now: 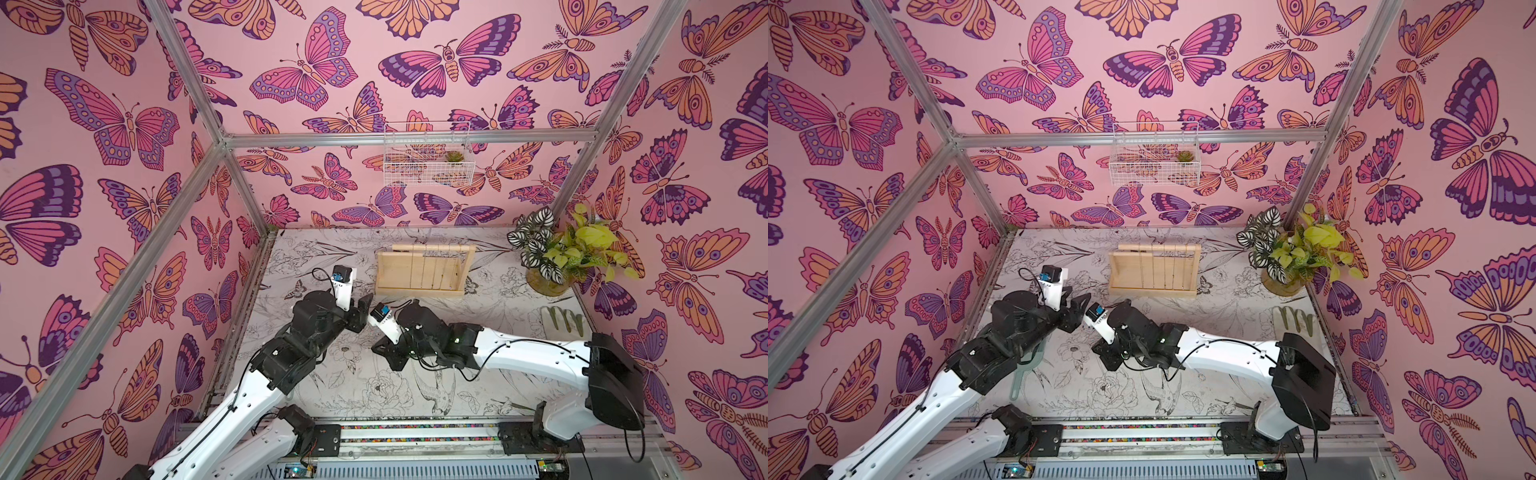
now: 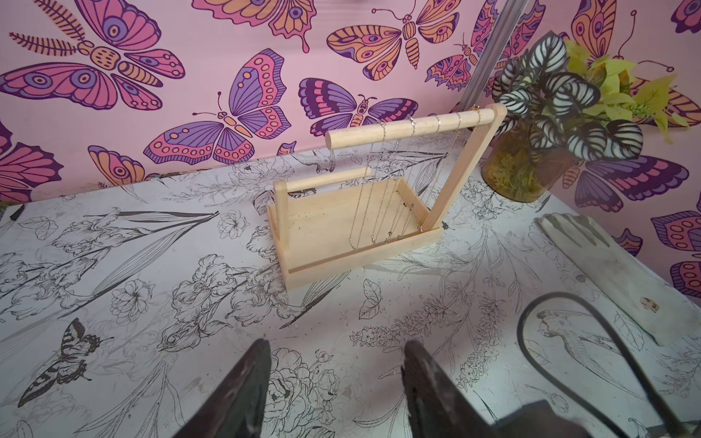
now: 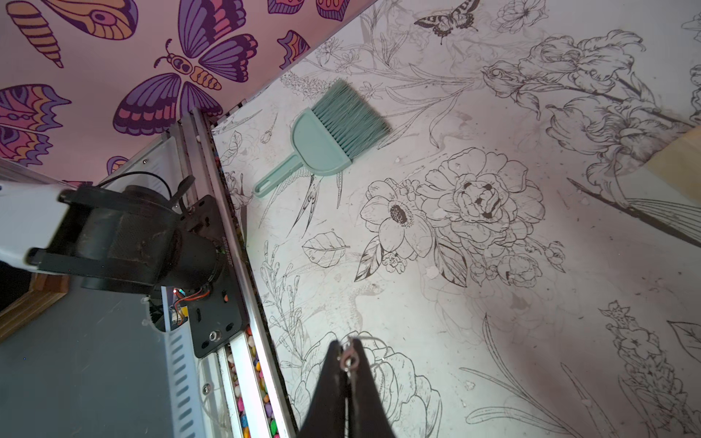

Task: Take the necklace off the jewelry display stand
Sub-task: Place the necklace at the center of the board.

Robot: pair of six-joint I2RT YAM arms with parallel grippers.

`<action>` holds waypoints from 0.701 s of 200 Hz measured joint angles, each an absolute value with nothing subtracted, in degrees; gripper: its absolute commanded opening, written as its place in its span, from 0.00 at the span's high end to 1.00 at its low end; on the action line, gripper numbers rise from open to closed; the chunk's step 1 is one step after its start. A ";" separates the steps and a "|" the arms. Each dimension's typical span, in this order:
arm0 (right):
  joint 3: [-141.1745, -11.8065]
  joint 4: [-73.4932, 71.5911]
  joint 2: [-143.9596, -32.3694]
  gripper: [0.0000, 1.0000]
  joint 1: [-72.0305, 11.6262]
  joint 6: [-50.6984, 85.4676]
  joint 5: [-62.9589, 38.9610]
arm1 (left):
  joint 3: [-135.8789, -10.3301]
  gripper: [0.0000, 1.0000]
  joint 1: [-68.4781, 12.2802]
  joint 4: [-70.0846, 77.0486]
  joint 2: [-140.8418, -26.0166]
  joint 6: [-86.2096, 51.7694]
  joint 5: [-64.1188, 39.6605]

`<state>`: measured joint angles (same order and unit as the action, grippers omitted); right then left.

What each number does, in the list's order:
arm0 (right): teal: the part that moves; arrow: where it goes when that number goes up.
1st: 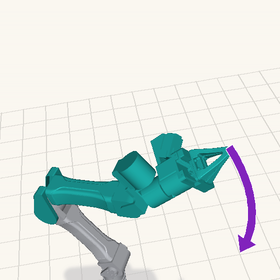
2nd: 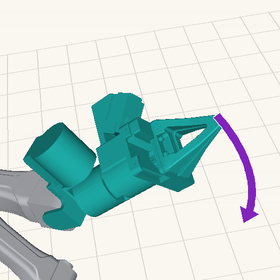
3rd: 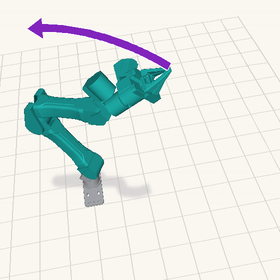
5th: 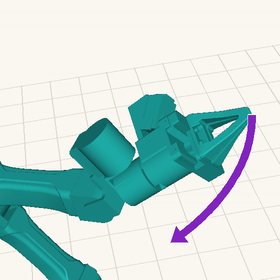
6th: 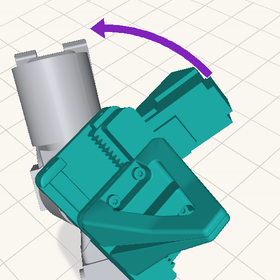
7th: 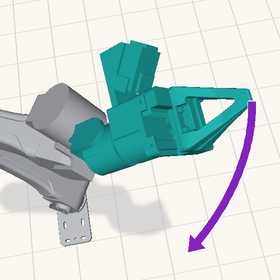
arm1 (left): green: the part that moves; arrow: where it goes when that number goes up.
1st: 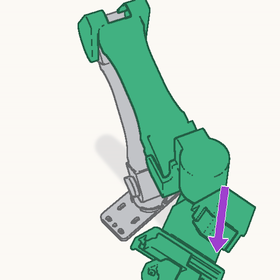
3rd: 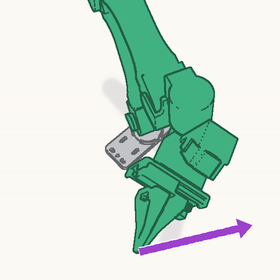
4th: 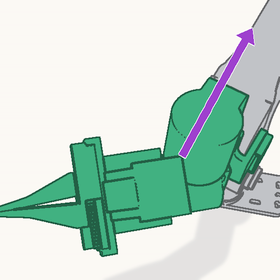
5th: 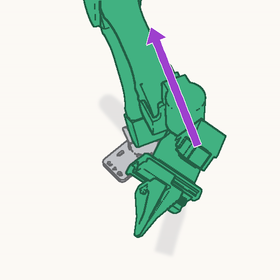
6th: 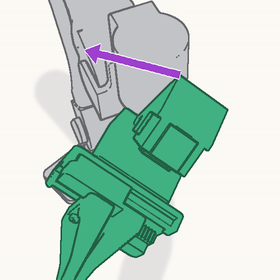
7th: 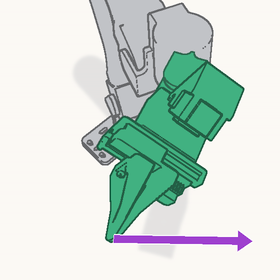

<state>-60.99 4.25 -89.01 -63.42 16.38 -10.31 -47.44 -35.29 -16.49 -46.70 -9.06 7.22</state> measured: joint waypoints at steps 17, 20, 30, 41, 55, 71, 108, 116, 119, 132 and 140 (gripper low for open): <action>-61.08 4.34 -89.47 1.00 -62.26 16.29 -10.39 | -47.44 0.40 -35.14 -16.51 -47.33 -9.02 6.90; -61.14 4.32 -89.52 1.00 -62.08 16.25 -10.41 | -47.44 0.40 -35.09 -16.51 -47.40 -9.02 6.85; -61.45 4.29 -90.17 1.00 -61.54 16.23 -10.61 | -47.44 0.40 -35.09 -16.49 -47.68 -8.99 6.72; -61.76 4.29 -91.13 1.00 -61.10 16.21 -10.79 | -47.46 0.40 -35.00 -16.51 -47.88 -8.97 6.50; -62.08 4.32 -92.25 1.00 -60.60 16.19 -11.33 | -47.75 0.40 -34.81 -16.51 -48.14 -8.86 6.33; -62.54 4.32 -93.47 1.00 -59.94 16.12 -12.08 | -48.34 0.40 -34.79 -16.49 -48.51 -8.78 6.17; -63.94 4.32 -95.46 1.00 -58.02 15.70 -13.37 | -49.60 0.40 -34.52 -16.43 -48.95 -8.32 5.98; -64.31 4.29 -95.83 1.00 -57.69 15.51 -13.47 | -49.80 0.40 -34.39 -16.40 -48.97 -8.16 5.98; -64.42 4.29 -95.96 1.00 -57.54 15.38 -13.58 | -49.87 0.40 -34.37 -16.40 -48.99 -8.12 5.98; -64.99 4.29 -96.64 1.00 -57.06 15.09 -13.76 | -50.00 0.39 -34.13 -16.43 -48.99 -7.94 5.98; -65.36 4.32 -97.17 1.00 -56.75 14.94 -13.80 | -50.04 0.39 -34.11 -16.40 -49.01 -7.94 5.98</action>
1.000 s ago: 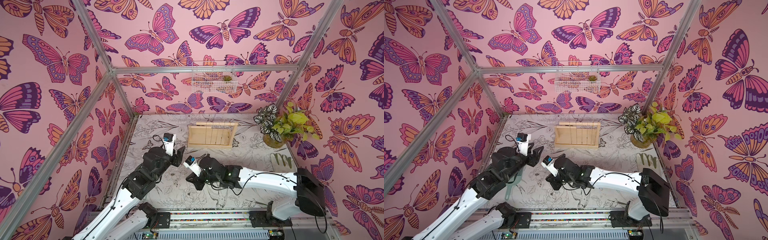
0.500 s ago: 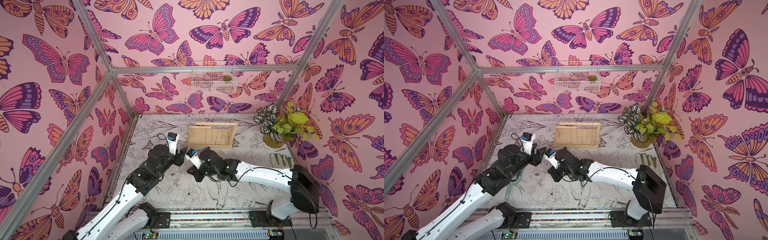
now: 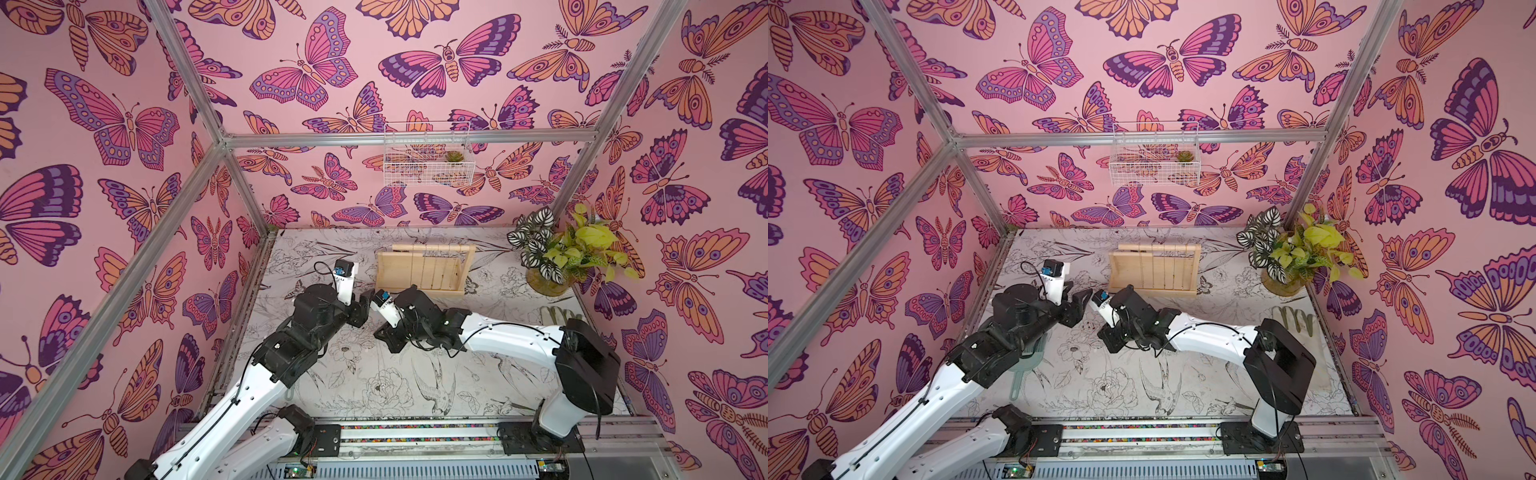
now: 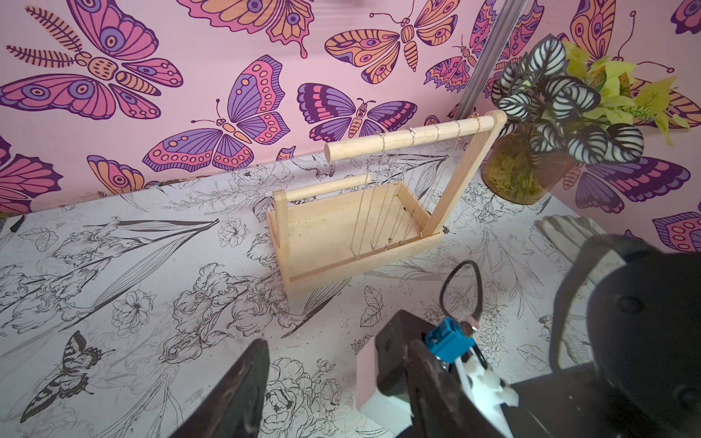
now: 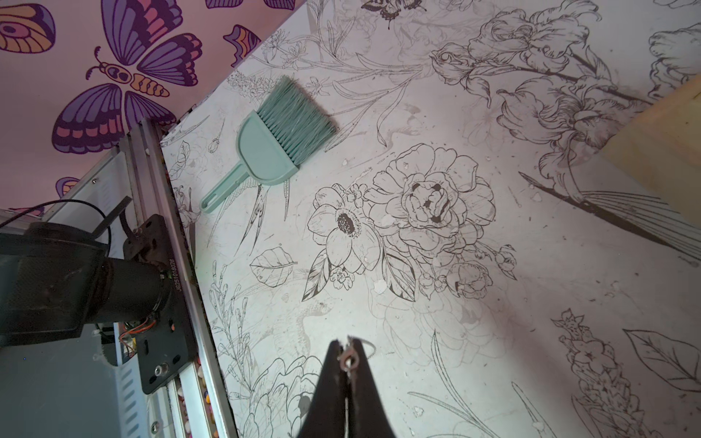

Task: Take the necklace off the jewelry display stand
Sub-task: Place the necklace at the center of the board.

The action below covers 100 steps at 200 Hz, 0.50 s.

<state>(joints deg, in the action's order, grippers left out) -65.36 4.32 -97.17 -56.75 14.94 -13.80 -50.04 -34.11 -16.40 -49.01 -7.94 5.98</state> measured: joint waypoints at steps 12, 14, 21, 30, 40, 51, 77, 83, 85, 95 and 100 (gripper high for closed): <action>-65.89 4.32 -97.97 1.00 -56.36 14.90 -13.85 | -50.24 0.39 -34.02 -16.43 -49.25 -7.92 5.98; -65.98 4.32 -98.10 1.00 -56.31 14.90 -13.82 | -50.28 0.40 -34.02 -16.43 -49.30 -7.92 5.96; -66.24 4.32 -98.59 1.00 -56.07 14.87 -13.82 | -50.43 0.39 -33.91 -16.40 -49.54 -7.92 5.96; -66.52 4.34 -99.11 1.00 -55.79 14.76 -13.78 | -50.57 0.39 -33.74 -16.40 -49.76 -7.94 5.89; -66.94 4.38 -99.74 1.00 -55.46 14.72 -13.76 | -50.57 0.39 -33.65 -16.40 -49.89 -7.94 5.82; -67.46 4.58 -100.33 1.00 -55.13 14.68 -13.65 | -50.57 0.39 -33.47 -16.43 -50.02 -7.94 5.78; -69.23 5.45 -101.78 1.00 -54.50 14.26 -13.26 | -50.57 0.39 -33.26 -16.40 -50.15 -7.94 5.76; -69.69 5.61 -102.13 1.00 -54.39 14.06 -13.06 | -50.57 0.39 -33.21 -16.40 -50.24 -7.94 5.74; -69.82 5.63 -102.26 1.00 -54.37 14.06 -13.02 | -50.57 0.40 -33.21 -16.40 -50.28 -7.94 5.74; -70.30 5.82 -102.69 1.00 -54.19 13.80 -12.80 | -50.61 0.40 -33.08 -16.40 -50.52 -7.94 5.56; -70.52 5.96 -102.89 1.00 -54.11 13.65 -12.58 | -50.63 0.39 -32.99 -16.40 -50.65 -7.94 5.56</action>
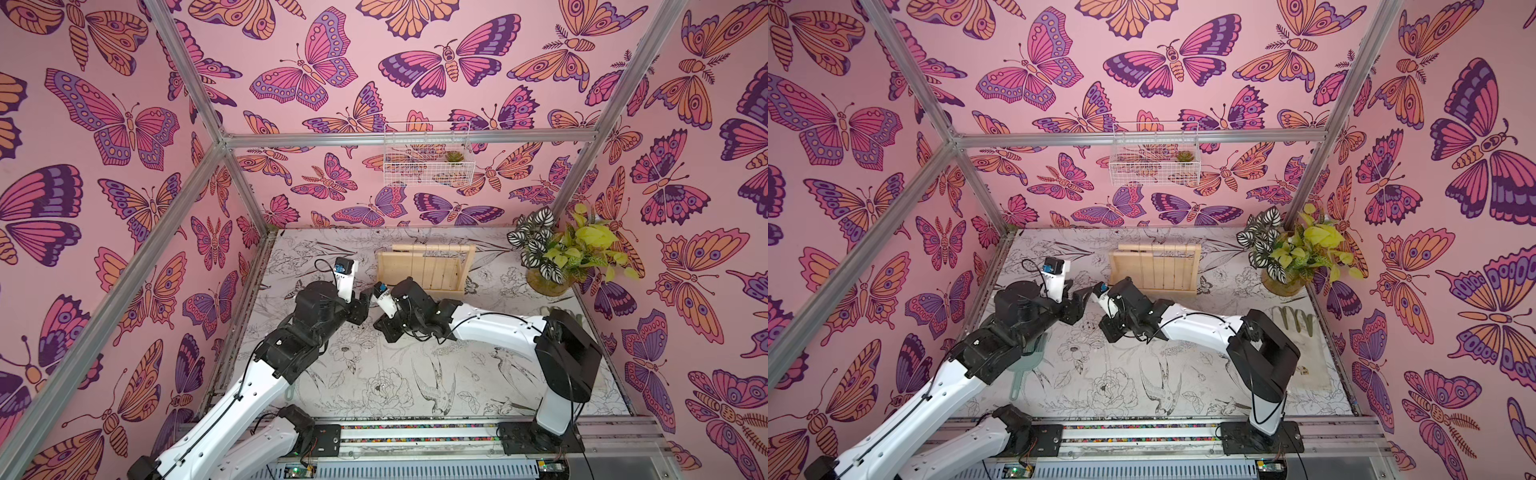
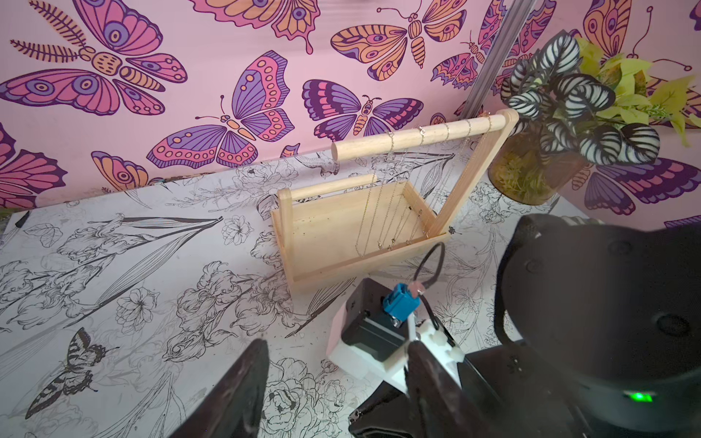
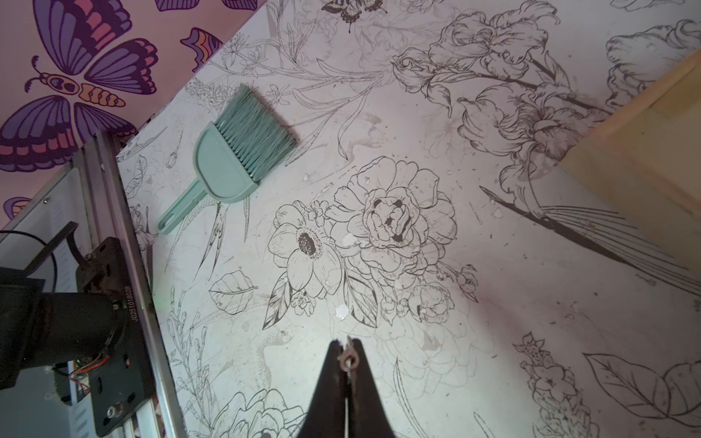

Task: Take the necklace off the jewelry display stand
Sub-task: Place the necklace at the center of the board.

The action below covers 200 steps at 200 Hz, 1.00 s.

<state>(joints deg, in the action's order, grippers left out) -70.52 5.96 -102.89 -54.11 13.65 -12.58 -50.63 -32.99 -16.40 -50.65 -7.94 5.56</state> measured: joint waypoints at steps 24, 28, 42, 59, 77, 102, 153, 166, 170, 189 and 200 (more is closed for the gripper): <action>-71.31 7.01 -103.70 1.00 -53.95 13.43 -11.00 | -50.68 0.40 -32.88 -16.40 -50.92 -7.94 5.48; -71.46 7.18 -103.92 1.00 -53.89 13.41 -10.79 | -50.68 0.39 -32.88 -16.40 -50.92 -7.94 5.43; -71.85 7.38 -104.55 1.00 -53.82 13.37 -10.02 | -50.76 0.40 -32.84 -16.40 -50.92 -7.94 5.34; -72.42 7.57 -105.49 1.00 -53.69 13.26 -9.30 | -50.85 0.39 -32.60 -16.38 -50.92 -7.94 5.32; -72.88 7.55 -106.59 1.00 -53.63 13.23 -8.54 | -50.87 0.39 -32.38 -16.38 -50.92 -7.94 5.30; -73.36 7.55 -107.79 1.00 -53.58 13.23 -7.92 | -50.87 0.39 -32.25 -16.38 -50.92 -7.94 4.95; -74.72 7.53 -110.56 1.00 -52.88 13.28 -6.52 | -50.87 0.39 -32.12 -16.38 -50.92 -7.94 4.27; -75.20 7.55 -111.37 1.00 -52.71 13.32 -6.17 | -50.87 0.39 -32.08 -16.38 -50.92 -7.97 4.23; -75.35 7.53 -111.55 1.00 -52.69 13.32 -6.00 | -50.87 0.39 -31.99 -16.38 -50.92 -7.94 4.19; -76.66 7.57 -112.84 1.00 -52.49 13.50 -5.50 | -50.87 0.39 -31.77 -16.40 -50.92 -7.97 3.90; -77.52 7.55 -113.65 1.00 -52.27 13.65 -5.32 | -50.87 0.39 -31.70 -16.38 -50.92 -7.99 3.84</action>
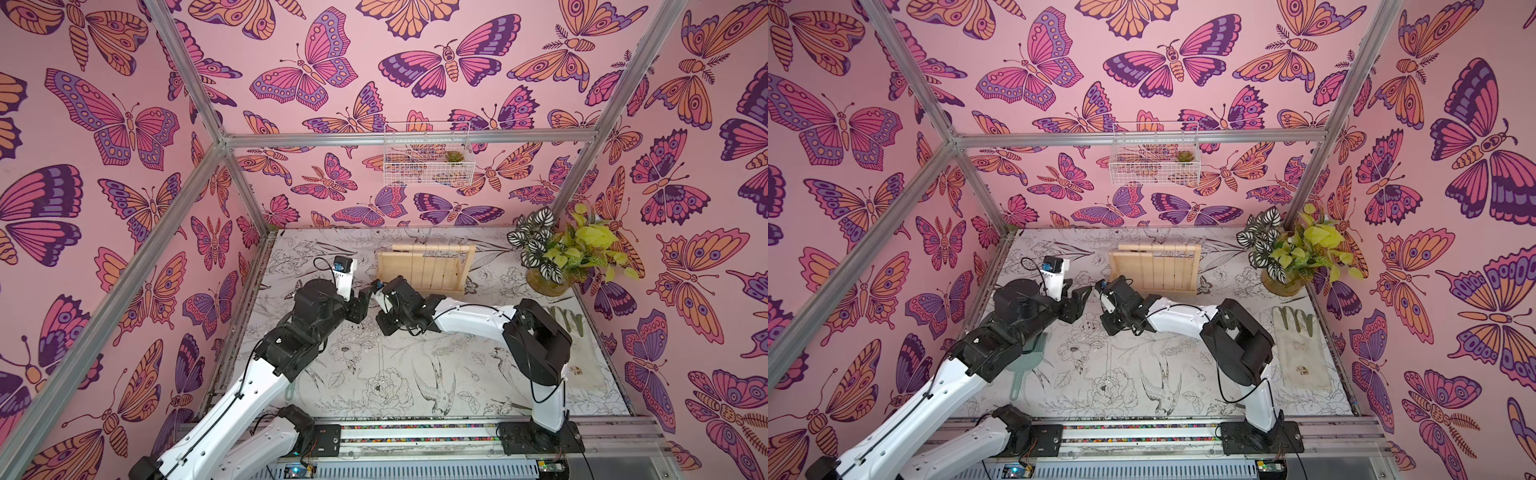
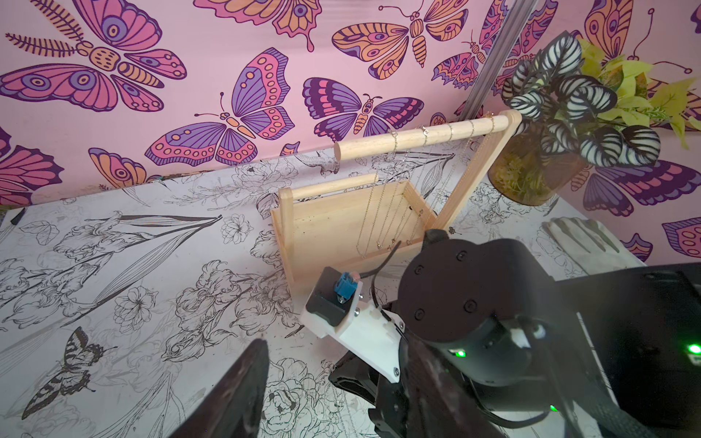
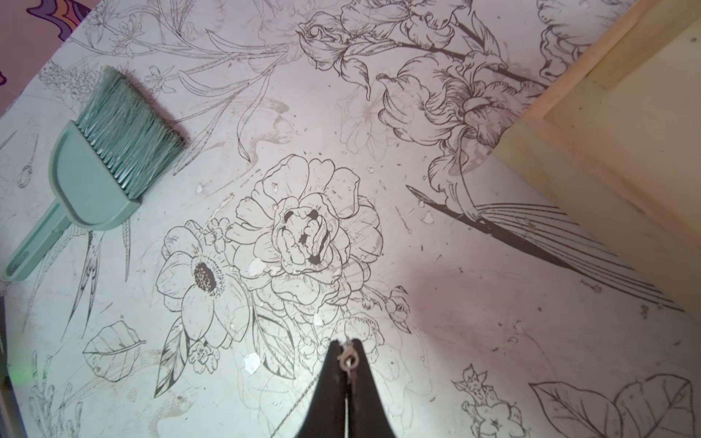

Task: Take the necklace off the jewelry display stand
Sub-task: Place the necklace at the center of the board.

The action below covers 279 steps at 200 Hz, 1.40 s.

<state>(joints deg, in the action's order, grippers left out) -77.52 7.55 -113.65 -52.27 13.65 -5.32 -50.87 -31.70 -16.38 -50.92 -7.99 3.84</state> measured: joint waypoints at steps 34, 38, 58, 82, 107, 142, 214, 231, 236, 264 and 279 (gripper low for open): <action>-78.81 7.62 -115.55 1.00 -51.51 13.69 -4.82 | -50.87 0.39 -31.51 -16.38 -50.92 -7.99 3.03; -78.96 7.62 -115.81 1.00 -51.44 13.72 -4.73 | -50.87 0.39 -31.51 -16.36 -50.92 -7.99 2.98; -79.79 7.81 -116.95 1.00 -51.16 13.74 -4.56 | -50.87 0.39 -31.51 -16.36 -50.92 -7.99 2.76; -80.68 8.14 -118.17 0.98 -51.03 13.91 -4.47 | -50.87 0.39 -31.38 -16.38 -50.92 -7.99 2.59; -81.91 8.47 -119.52 0.96 -50.98 14.17 -4.38 | -50.87 0.39 -31.09 -16.36 -50.92 -7.97 2.39; -82.26 8.82 -120.03 0.92 -50.98 14.85 -3.64 | -50.87 0.39 -30.96 -16.36 -50.74 -7.99 2.13; -84.16 9.30 -121.73 0.76 -50.59 15.20 -2.39 | -50.87 0.39 -30.65 -16.36 -49.91 -7.99 1.23; -84.51 9.30 -122.28 0.76 -50.52 15.22 -2.33 | -50.87 0.39 -30.65 -16.38 -49.60 -7.99 1.21; -84.53 9.30 -122.32 0.76 -50.48 15.22 -2.31 | -50.87 0.39 -30.65 -16.38 -49.56 -7.99 1.19; -84.53 9.21 -122.37 0.76 -50.41 15.44 -2.15 | -50.87 0.39 -30.63 -16.38 -49.28 -8.01 0.99; -84.53 9.23 -122.37 0.76 -50.37 15.46 -2.20 | -50.87 0.39 -30.63 -16.36 -49.17 -8.08 0.86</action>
